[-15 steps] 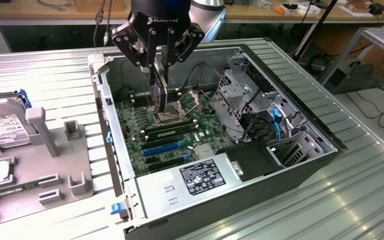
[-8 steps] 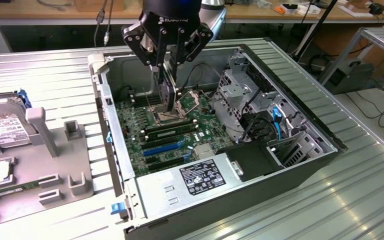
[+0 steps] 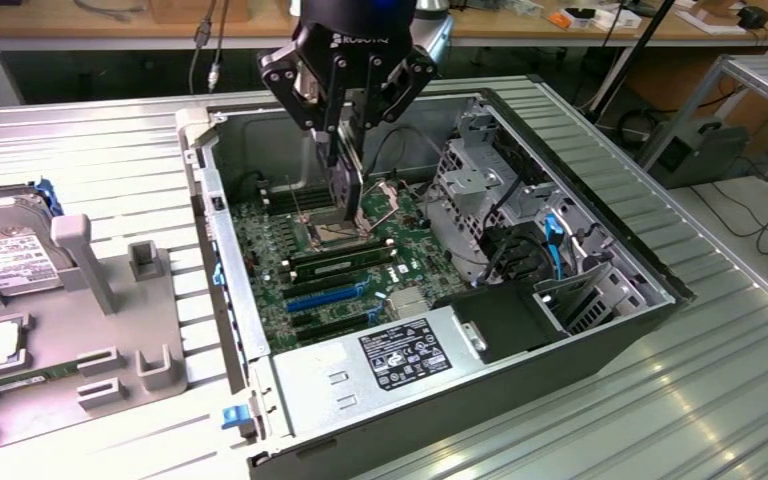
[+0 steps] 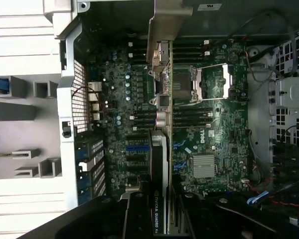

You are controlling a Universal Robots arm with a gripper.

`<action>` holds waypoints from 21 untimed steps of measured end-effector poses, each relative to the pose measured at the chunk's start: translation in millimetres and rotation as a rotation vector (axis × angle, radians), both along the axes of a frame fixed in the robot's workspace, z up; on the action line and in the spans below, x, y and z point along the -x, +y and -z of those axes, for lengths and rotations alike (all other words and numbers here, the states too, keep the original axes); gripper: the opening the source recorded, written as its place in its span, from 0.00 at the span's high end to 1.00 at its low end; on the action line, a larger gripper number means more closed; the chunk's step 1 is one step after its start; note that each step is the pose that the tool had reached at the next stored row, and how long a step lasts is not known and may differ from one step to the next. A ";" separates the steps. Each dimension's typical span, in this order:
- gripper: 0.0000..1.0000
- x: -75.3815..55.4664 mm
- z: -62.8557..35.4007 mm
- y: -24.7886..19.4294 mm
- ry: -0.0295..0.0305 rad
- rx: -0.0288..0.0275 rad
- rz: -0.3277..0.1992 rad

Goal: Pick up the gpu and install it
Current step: 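Pick up the gpu and move the gpu toward the slot, then insert the gpu into the slot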

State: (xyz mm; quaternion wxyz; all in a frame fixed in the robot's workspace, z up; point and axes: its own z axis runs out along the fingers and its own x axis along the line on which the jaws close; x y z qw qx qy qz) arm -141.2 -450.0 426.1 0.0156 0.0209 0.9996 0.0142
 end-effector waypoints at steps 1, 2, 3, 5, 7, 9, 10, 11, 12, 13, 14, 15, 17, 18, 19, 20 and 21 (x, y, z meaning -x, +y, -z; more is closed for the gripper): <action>0.73 -1.1 0.0 0.0 0.0000 0.0001 0.000; 0.73 -3.7 0.0 0.0 0.0000 0.0000 0.000; 0.73 -4.0 -0.1 -0.1 0.0000 0.0001 0.000; 0.73 -4.1 0.0 0.0 0.0000 0.0001 0.000; 0.73 -4.1 0.0 0.0 0.0000 0.0000 0.000; 0.73 -4.1 0.0 0.0 0.0000 0.0001 0.000; 0.73 -4.1 0.0 0.0 0.0000 0.0000 0.000; 0.73 -4.1 -0.1 0.0 0.0000 0.0001 0.000; 0.73 -4.1 -0.1 0.0 0.0000 0.0001 0.000; 0.73 -4.1 0.0 0.0 0.0000 0.0001 0.000; 0.73 -4.1 0.0 0.0 0.0000 0.0000 0.000; 0.73 -4.1 0.0 0.0 0.0000 0.0001 0.000; 0.73 -4.1 0.0 0.0 0.0000 0.0001 0.000; 0.73 -4.1 0.0 0.0 0.0000 0.0001 -0.001; 0.73 -4.1 0.0 0.0 0.0000 0.0001 -0.004; 0.73 -4.1 0.0 0.0 0.0000 0.0001 -0.011; 0.73 -4.1 0.0 0.0 0.0000 0.0001 -0.017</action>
